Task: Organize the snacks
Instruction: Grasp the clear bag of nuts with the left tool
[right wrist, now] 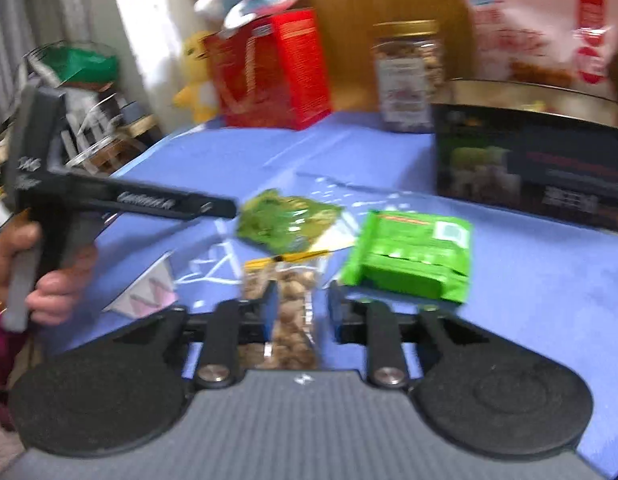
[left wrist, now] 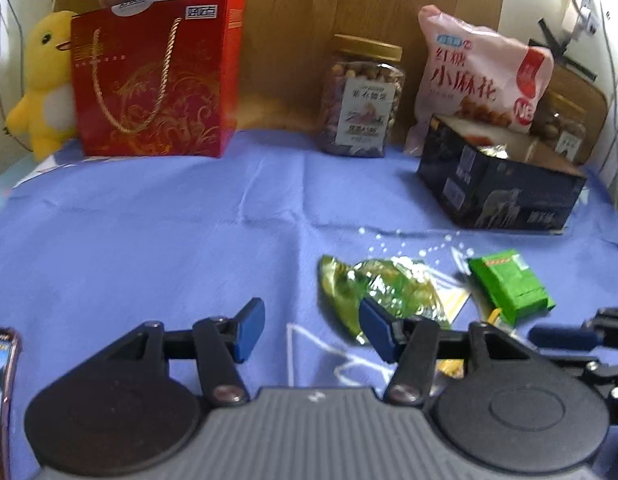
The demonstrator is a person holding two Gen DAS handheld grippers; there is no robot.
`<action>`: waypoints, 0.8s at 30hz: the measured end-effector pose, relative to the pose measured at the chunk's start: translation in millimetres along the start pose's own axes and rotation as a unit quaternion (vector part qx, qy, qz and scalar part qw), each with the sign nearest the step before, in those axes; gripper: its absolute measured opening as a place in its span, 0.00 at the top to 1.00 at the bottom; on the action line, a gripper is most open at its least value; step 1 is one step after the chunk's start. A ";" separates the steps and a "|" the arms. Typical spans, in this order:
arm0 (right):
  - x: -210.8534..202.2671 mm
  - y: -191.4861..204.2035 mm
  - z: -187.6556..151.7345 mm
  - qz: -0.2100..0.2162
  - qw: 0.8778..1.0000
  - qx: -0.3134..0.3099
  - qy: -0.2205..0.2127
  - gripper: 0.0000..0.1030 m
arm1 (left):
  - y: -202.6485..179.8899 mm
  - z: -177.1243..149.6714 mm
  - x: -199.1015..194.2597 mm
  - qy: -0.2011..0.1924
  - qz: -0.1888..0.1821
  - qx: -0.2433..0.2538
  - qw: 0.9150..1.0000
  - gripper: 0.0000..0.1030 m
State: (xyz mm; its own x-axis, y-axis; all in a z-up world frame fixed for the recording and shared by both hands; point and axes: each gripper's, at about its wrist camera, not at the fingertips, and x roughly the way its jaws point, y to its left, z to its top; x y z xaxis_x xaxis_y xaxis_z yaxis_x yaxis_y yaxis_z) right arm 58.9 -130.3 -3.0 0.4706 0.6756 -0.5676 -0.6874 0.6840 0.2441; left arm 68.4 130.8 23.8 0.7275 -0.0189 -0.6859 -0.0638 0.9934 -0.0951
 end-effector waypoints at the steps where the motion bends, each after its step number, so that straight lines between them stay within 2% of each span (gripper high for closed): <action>1: -3.2 -2.3 -1.9 -0.004 1.000 0.005 -0.009 0.61 | -1.2 -0.9 -0.4 0.001 0.014 0.001 1.000 0.48; 4: -12.3 -2.5 -6.4 0.003 1.000 0.017 -0.026 0.52 | -2.7 -1.7 -1.6 -0.001 0.048 0.003 0.999 0.46; 6: -11.9 2.1 -9.1 0.006 0.999 0.014 -0.028 0.40 | -1.2 -1.0 -0.2 0.002 0.063 -0.001 0.998 0.41; 12: -8.2 22.8 -21.6 -0.014 0.999 -0.039 -0.021 0.21 | 5.1 -2.6 10.6 0.006 0.125 -0.008 0.992 0.39; 17: 5.5 31.1 -30.4 -0.048 0.995 -0.087 0.004 0.21 | 8.0 -2.1 16.6 0.008 0.151 -0.009 0.988 0.39; 19: 6.3 31.8 -31.6 -0.052 0.993 -0.102 0.002 0.22 | 8.6 -2.3 17.7 0.010 0.154 -0.010 0.988 0.38; 21: 4.9 30.9 -31.2 -0.054 0.992 -0.116 0.001 0.29 | 8.8 -2.5 18.7 0.010 0.156 -0.009 0.988 0.37; 24: 1.3 26.1 -30.2 -0.072 0.990 -0.124 -0.005 0.29 | 10.4 -1.2 20.9 0.010 0.157 -0.009 0.988 0.37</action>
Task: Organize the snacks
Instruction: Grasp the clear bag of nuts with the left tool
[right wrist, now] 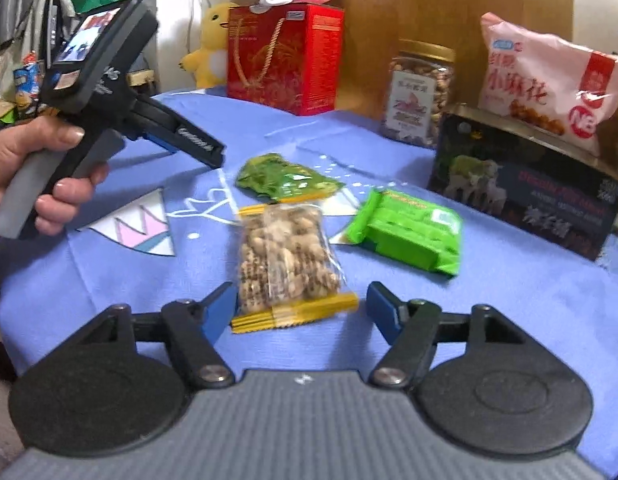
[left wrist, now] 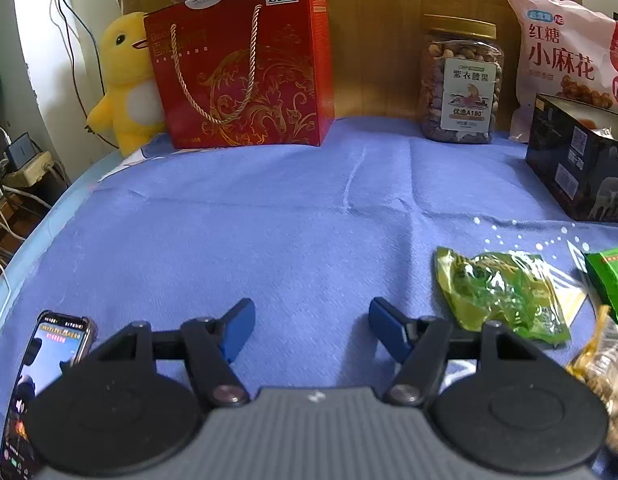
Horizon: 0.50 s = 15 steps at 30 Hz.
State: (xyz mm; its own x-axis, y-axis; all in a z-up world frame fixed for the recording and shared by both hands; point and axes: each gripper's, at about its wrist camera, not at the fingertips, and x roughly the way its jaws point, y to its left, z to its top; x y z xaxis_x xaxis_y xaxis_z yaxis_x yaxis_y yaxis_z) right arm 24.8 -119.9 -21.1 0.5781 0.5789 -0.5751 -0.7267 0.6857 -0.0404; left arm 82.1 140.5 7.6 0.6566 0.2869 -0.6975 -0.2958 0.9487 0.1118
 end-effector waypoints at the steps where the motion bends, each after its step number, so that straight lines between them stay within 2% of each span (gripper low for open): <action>1: -0.9 -3.1 -0.4 -0.010 1.000 0.000 -0.002 0.29 | 0.1 0.2 0.3 0.000 0.000 -0.001 1.000 0.37; 5: -4.8 -18.4 -2.2 -0.049 0.998 0.024 -0.010 0.28 | 0.3 0.6 2.6 -0.001 0.005 0.001 1.000 0.32; 9: -9.6 -29.8 -3.9 -0.033 0.998 0.057 -0.015 0.28 | 0.4 0.9 4.5 -0.002 0.011 0.002 1.000 0.27; 15: -7.6 -26.0 -6.4 -0.007 0.998 0.065 -0.013 0.28 | -1.2 2.4 6.1 -0.005 0.022 0.005 1.000 0.27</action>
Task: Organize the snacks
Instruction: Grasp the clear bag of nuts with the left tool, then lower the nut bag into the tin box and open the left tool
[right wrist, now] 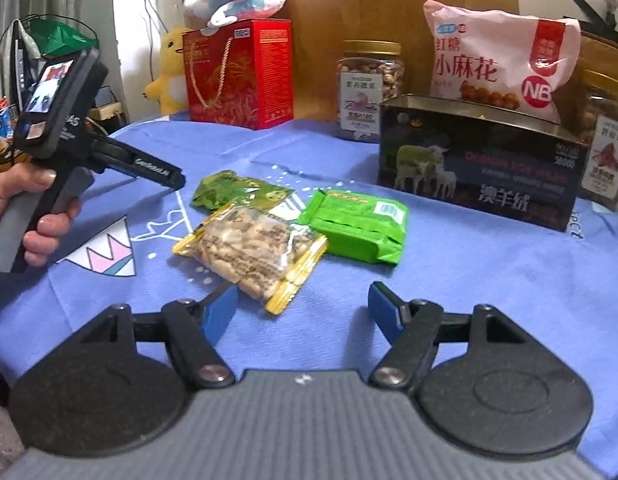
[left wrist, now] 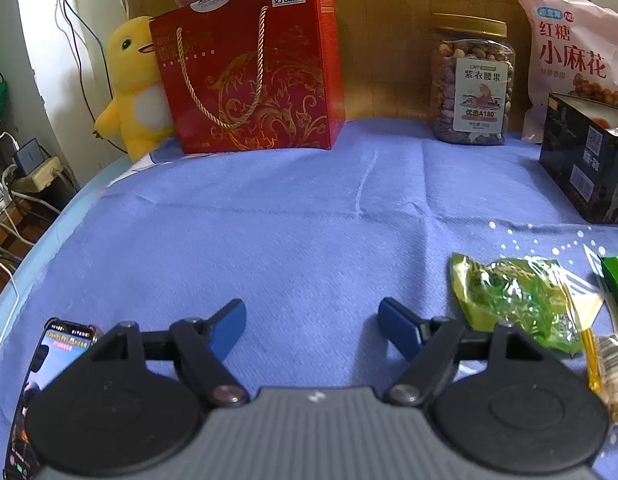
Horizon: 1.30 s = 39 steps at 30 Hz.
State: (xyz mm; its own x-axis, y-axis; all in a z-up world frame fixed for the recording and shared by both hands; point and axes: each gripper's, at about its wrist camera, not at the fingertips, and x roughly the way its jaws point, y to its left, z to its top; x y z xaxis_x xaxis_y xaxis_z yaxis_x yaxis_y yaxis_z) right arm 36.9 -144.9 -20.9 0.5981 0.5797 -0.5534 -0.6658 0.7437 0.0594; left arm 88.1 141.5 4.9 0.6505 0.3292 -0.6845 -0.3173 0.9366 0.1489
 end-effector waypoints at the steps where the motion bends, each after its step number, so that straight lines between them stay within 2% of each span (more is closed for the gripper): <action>1: 0.5 0.7 0.0 0.003 1.000 -0.002 0.001 0.28 | -0.1 0.3 -0.3 0.000 0.000 0.000 1.000 0.29; 3: 0.9 1.5 -0.2 0.008 1.000 -0.005 0.002 0.28 | 2.3 1.4 -2.2 0.005 -0.016 -0.008 1.000 0.32; 4: 1.2 2.2 -0.4 0.009 1.000 -0.007 0.003 0.28 | 6.4 2.3 -6.2 0.007 -0.041 -0.024 0.999 0.35; 6: 1.8 0.9 0.1 0.012 1.000 -0.008 0.004 0.28 | 14.9 4.5 -17.8 0.008 -0.121 -0.055 0.991 0.38; 8: 2.9 0.2 1.3 0.016 1.000 -0.008 0.005 0.29 | 17.7 5.8 -30.5 0.005 -0.213 -0.065 0.975 0.37; 10: 5.6 2.4 2.5 0.018 1.000 -0.013 0.007 0.29 | 15.1 6.0 -40.8 0.003 -0.291 -0.062 0.955 0.37; 13: 9.9 6.5 2.1 0.019 0.999 -0.025 0.010 0.32 | 2.8 4.2 -49.3 0.005 -0.363 -0.037 0.931 0.37; 14: 10.9 9.1 2.0 0.017 0.999 -0.030 0.009 0.34 | -3.5 2.9 -49.8 0.008 -0.370 -0.027 0.929 0.37; 16: 12.8 12.4 3.0 0.018 0.999 -0.040 0.008 0.39 | -19.5 -0.4 -46.8 0.022 -0.367 0.002 0.930 0.39; 17: 13.9 13.0 3.9 0.019 0.999 -0.044 0.008 0.44 | -26.5 -3.4 -44.0 0.031 -0.362 0.012 0.932 0.42; 18: 15.3 14.8 4.6 0.020 0.999 -0.049 0.008 0.49 | -33.8 -6.9 -40.0 0.044 -0.360 0.020 0.932 0.53; 19: 16.4 15.8 5.2 0.019 0.998 -0.054 0.007 0.52 | -39.0 -10.3 -33.9 0.062 -0.365 0.025 0.929 0.58; 21: 17.0 17.3 6.0 0.023 0.998 -0.061 0.003 0.66 | -38.2 -15.1 -31.7 0.059 -0.375 0.018 0.925 0.59; 23: 14.8 17.6 6.8 0.028 0.998 -0.060 -0.002 0.71 | -39.9 -12.8 -35.6 0.057 -0.377 0.020 0.924 0.63; 26: 5.4 14.7 13.5 0.027 0.998 -0.057 -0.027 0.71 | -37.9 2.6 -45.1 0.040 -0.388 0.021 0.920 0.65; 31: -12.5 -7.7 43.6 -0.009 0.994 -0.046 -0.099 0.71 | -54.3 47.7 -65.9 -0.026 -0.407 0.040 0.912 0.65; 34: -11.4 -31.6 61.4 -0.053 0.990 -0.046 -0.123 0.71 | -84.4 79.0 -64.4 -0.061 -0.410 0.059 0.908 0.65; 39: 0.7 -86.4 86.0 -0.110 0.986 -0.008 -0.126 0.71 | -145.8 123.2 -38.6 -0.073 -0.414 0.073 0.904 0.65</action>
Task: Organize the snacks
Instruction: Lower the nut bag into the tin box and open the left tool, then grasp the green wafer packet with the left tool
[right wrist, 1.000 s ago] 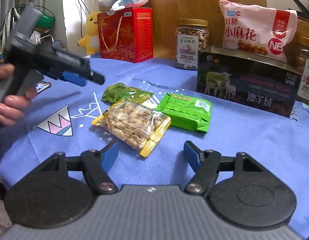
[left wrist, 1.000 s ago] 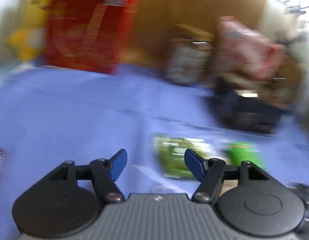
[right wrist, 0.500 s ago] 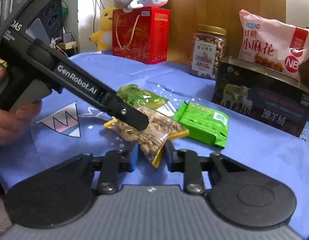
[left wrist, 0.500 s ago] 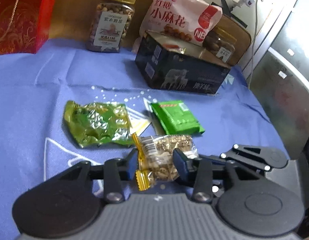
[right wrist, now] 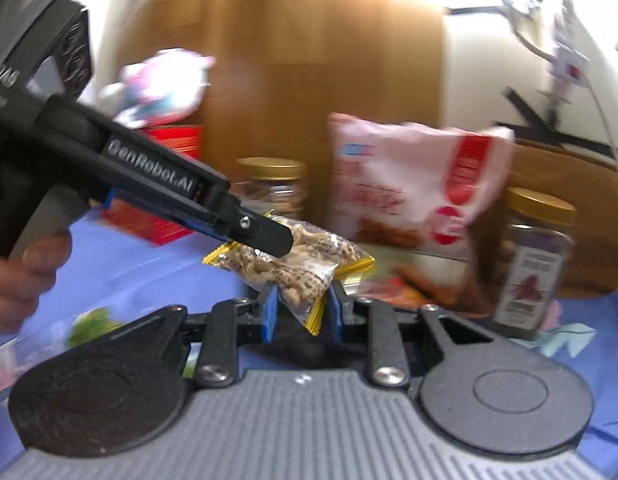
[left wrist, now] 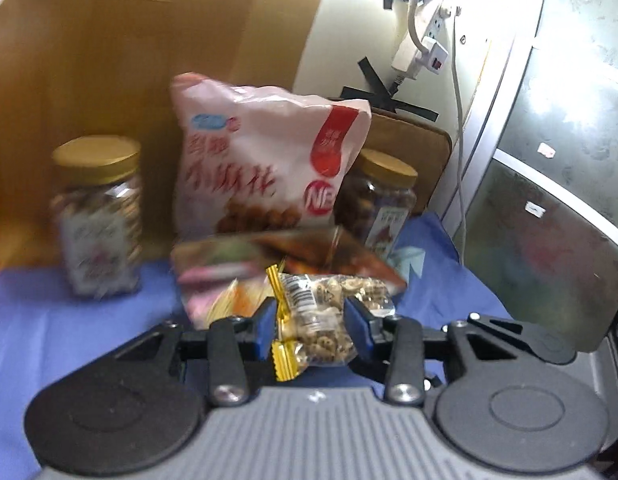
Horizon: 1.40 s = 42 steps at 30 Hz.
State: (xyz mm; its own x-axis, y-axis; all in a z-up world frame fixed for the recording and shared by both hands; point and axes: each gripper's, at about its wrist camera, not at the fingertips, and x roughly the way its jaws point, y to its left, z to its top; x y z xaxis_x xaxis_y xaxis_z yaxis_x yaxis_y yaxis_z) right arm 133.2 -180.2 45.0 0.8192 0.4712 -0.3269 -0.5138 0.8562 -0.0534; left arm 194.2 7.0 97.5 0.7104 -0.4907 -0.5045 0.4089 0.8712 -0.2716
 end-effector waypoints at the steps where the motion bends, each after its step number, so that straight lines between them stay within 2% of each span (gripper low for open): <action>1: 6.8 -9.7 2.0 -0.012 1.000 0.007 0.003 0.71 | -1.4 7.4 15.1 0.003 -0.001 0.001 1.000 0.65; 4: 29.8 -31.3 1.6 -0.045 0.999 0.014 0.019 0.71 | -0.3 18.4 53.1 0.014 0.001 -0.007 1.000 0.64; 6: 42.5 -38.5 -1.2 -0.066 0.997 0.016 0.029 0.66 | 2.2 18.3 72.6 0.023 0.012 -0.016 1.000 0.64; 7: 48.3 -40.8 -2.7 -0.078 0.996 0.018 0.028 0.63 | 3.0 16.9 81.6 0.029 0.024 -0.016 0.999 0.62; 8: 51.9 -43.5 -4.3 -0.089 0.995 0.022 0.025 0.54 | 3.2 15.2 88.7 0.034 0.037 -0.012 0.999 0.60; 9: 53.8 -45.5 -6.0 -0.097 0.995 0.026 0.020 0.48 | 3.4 14.8 93.2 0.038 0.046 -0.007 0.998 0.57; 11: 49.1 -48.7 -11.0 -0.105 0.994 0.041 0.015 0.47 | 5.4 13.8 94.3 0.038 0.066 -0.002 0.997 0.56; 12: 46.2 -50.0 -11.5 -0.104 0.993 0.053 0.011 0.47 | 7.0 13.4 88.5 0.035 0.062 -0.005 0.997 0.56; 14: 36.4 -48.7 -11.3 -0.094 0.993 0.071 -0.003 0.47 | 10.8 13.5 65.6 0.019 0.039 -0.013 0.999 0.56; 16: 16.4 -43.2 -15.0 -0.081 0.992 0.093 -0.022 0.47 | 16.9 5.7 29.2 -0.012 0.017 -0.022 1.000 0.49; 18: 3.4 -40.4 -21.8 -0.034 0.992 0.122 -0.020 0.47 | 25.4 -8.6 -3.1 -0.027 -0.001 -0.042 0.999 0.47; 20: 2.4 -33.2 -31.8 0.025 0.989 0.144 0.012 0.47 | 39.3 -32.9 -26.9 -0.019 -0.018 -0.070 0.997 0.47; 21: 8.6 -26.6 -37.7 0.060 0.986 0.150 0.045 0.47 | 46.1 -47.3 -34.4 -0.007 -0.022 -0.085 0.996 0.47; 23: 21.3 -13.7 -45.3 0.091 0.980 0.156 0.084 0.47 | 56.0 -76.2 -43.2 0.022 -0.016 -0.115 0.993 0.47; 27: 49.9 2.3 -55.0 0.122 0.966 0.180 0.139 0.48 | 68.0 -117.2 -52.7 0.055 -0.004 -0.166 0.985 0.49; 29: 53.6 6.2 -56.9 0.118 0.964 0.193 0.139 0.50 | 68.4 -125.7 -51.6 0.064 -0.004 -0.180 0.982 0.49; 30: 53.5 8.6 -56.1 0.115 0.964 0.193 0.140 0.57 | 67.2 -127.7 -49.3 0.066 -0.001 -0.183 0.981 0.50; 33: 46.6 13.5 -60.7 0.128 0.957 0.218 0.143 0.60 | 60.5 -128.9 -42.6 0.062 0.000 -0.175 0.983 0.51; 35: 34.8 18.3 -64.7 0.130 0.956 0.223 0.140 0.63 | 58.4 -128.6 -38.5 0.068 -0.019 -0.184 0.980 0.53; 37: 17.2 17.9 -69.9 0.128 0.955 0.232 0.137 0.65 | 52.0 -131.2 -41.9 0.070 -0.023 -0.178 0.981 0.54; 40: -9.4 15.2 -78.3 0.128 0.954 0.239 0.127 0.64 | 43.8 -137.0 -46.1 0.075 -0.035 -0.168 0.982 0.54; 41: -16.7 16.1 -79.5 0.129 0.956 0.232 0.124 0.60 | 40.7 -138.9 -48.5 0.075 -0.031 -0.161 0.984 0.54; 42: -25.7 18.2 -81.2 0.137 0.959 0.216 0.123 0.48 | 37.0 -139.9 -50.1 0.076 -0.025 -0.151 0.985 0.54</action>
State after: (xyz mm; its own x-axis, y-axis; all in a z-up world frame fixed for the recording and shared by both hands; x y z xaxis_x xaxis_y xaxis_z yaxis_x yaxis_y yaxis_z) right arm 82.1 -193.8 -24.2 0.5554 0.6728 -0.4888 -0.5039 0.7399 0.4457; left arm 93.5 65.7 -2.0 0.5904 -0.5459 -0.5945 0.2362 0.8212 -0.5195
